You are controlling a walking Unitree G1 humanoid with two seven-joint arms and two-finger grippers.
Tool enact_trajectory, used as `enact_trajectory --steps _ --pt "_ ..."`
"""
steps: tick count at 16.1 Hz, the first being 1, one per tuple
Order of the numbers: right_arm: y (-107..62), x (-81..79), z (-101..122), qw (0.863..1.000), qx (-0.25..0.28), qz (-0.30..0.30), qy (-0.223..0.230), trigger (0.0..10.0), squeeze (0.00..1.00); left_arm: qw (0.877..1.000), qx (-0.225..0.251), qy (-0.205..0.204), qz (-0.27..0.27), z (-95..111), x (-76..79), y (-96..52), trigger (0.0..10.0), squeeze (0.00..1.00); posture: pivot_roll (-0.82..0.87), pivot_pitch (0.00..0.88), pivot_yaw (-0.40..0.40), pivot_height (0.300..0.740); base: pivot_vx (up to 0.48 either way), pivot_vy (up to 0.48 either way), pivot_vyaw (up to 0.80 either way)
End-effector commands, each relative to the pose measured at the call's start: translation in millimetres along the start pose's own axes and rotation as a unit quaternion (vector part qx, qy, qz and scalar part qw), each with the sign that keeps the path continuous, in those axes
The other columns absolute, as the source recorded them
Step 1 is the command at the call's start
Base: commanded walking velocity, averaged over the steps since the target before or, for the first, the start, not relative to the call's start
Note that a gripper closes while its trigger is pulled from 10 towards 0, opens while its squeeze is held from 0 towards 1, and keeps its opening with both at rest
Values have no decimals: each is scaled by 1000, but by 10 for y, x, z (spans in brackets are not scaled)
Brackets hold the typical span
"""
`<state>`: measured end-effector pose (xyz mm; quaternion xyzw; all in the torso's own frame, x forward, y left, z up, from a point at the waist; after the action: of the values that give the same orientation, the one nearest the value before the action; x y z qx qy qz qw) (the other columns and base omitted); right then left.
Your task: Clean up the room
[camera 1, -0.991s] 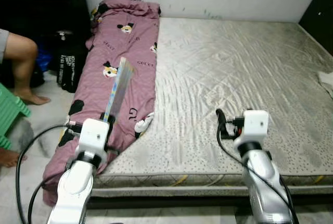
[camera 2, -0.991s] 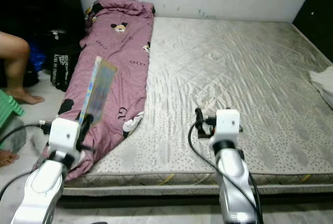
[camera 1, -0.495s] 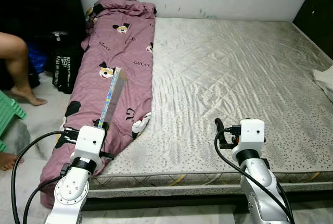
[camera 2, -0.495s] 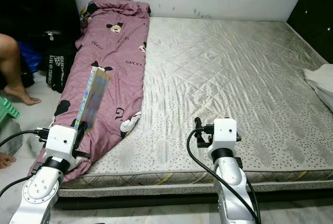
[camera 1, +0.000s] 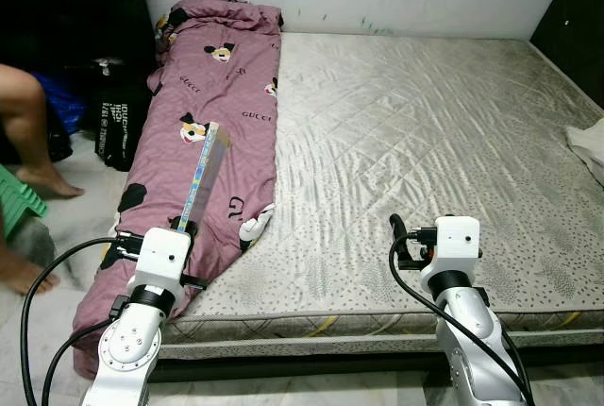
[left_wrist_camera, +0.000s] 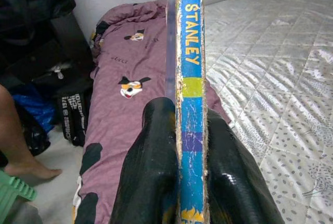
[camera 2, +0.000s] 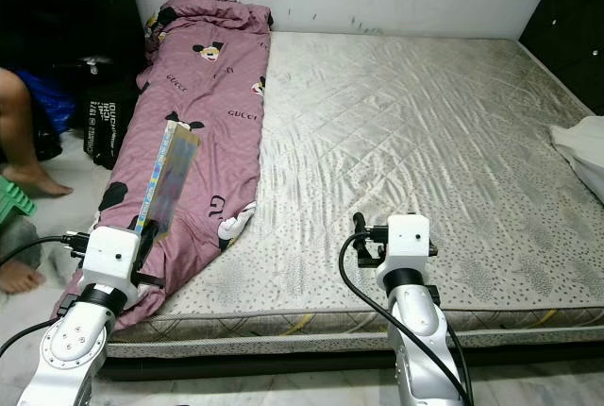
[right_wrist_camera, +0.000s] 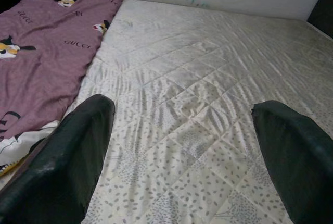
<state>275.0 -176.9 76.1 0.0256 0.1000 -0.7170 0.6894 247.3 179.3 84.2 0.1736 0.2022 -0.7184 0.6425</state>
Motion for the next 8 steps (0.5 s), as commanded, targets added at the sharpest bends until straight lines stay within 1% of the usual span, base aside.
enact_trajectory --steps 1,2,3,4,8 --pt "-5 5 -6 1000 -1 0 -2 10000 0 1000 23 6 14 91 -59 28 10000 0 19 0 -21 740 0 0 0" --pt "-5 5 -6 1000 -1 0 -2 10000 0 1000 23 6 14 91 -59 28 10000 0 19 0 -21 740 0 0 0" --pt "151 -160 92 1000 27 7 6 10000 0 998 43 2 34 186 -94 243 10000 0 31 0 49 740 0 0 0" --pt "343 -516 369 995 80 47 23 10000 0 996 78 -11 47 420 -113 489 10000 0 25 0 54 740 0 0 0" --pt "303 -426 339 996 74 40 18 10000 0 996 72 -15 44 387 -100 463 10000 0 21 0 46 740 0 0 0"
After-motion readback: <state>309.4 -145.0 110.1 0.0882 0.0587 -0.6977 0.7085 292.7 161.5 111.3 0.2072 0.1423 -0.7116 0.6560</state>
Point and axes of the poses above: a point about 5 cm out from each wrist's last joint towards the gripper, its own y axis pointing out of the wrist towards the gripper, its own z axis along the axis of the wrist's last joint, x = y × z, the point moved 2 cm from there along y, pointing out of the wrist towards the gripper, and after that the axes turned 14 degrees about y, right-handed, at the moved point
